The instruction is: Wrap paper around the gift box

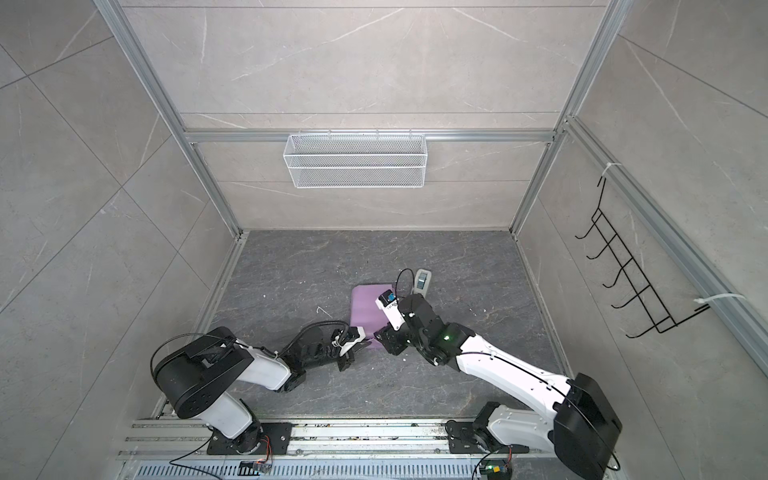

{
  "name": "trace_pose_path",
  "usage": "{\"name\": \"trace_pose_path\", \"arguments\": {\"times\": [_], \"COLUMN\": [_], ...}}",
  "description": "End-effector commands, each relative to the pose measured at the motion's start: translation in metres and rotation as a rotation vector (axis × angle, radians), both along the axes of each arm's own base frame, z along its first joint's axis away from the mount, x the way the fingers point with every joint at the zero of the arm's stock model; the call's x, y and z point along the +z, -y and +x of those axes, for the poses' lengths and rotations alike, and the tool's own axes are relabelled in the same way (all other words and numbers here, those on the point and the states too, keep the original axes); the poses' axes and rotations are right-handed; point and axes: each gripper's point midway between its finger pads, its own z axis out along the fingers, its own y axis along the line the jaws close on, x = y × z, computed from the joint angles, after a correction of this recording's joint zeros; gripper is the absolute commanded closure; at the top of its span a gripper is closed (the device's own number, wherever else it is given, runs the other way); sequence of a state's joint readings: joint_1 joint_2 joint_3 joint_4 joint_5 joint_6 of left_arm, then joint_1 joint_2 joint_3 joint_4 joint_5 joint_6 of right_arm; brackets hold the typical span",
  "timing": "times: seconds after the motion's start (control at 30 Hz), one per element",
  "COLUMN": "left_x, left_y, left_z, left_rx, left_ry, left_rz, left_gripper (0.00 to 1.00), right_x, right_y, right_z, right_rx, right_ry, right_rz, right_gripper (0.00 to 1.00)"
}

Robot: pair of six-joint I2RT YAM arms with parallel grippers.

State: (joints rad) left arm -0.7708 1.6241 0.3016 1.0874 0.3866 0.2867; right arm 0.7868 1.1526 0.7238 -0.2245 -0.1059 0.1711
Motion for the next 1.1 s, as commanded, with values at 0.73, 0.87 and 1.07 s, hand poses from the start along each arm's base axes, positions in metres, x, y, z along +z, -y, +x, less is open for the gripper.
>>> {"name": "trace_pose_path", "arguments": {"times": [0.73,0.87,1.07], "left_x": [0.008,0.006,0.011], "left_y": [0.006,0.006,0.007], "left_z": [-0.002,-0.002,-0.003], "left_rx": [-0.033,-0.036,-0.036], "left_ry": [0.028,0.023,0.026], "left_rz": [-0.03,-0.026,-0.035], "left_gripper": [1.0,0.99,0.95], "right_x": [-0.089,-0.09,-0.094], "right_y": [0.006,0.006,0.003], "right_z": [0.012,0.017,0.021], "right_rx": [-0.13,-0.139,-0.142], "right_ry": [0.144,0.166,0.17], "right_rz": [0.031,0.026,0.023], "right_gripper": [0.14,0.15,0.17]}}
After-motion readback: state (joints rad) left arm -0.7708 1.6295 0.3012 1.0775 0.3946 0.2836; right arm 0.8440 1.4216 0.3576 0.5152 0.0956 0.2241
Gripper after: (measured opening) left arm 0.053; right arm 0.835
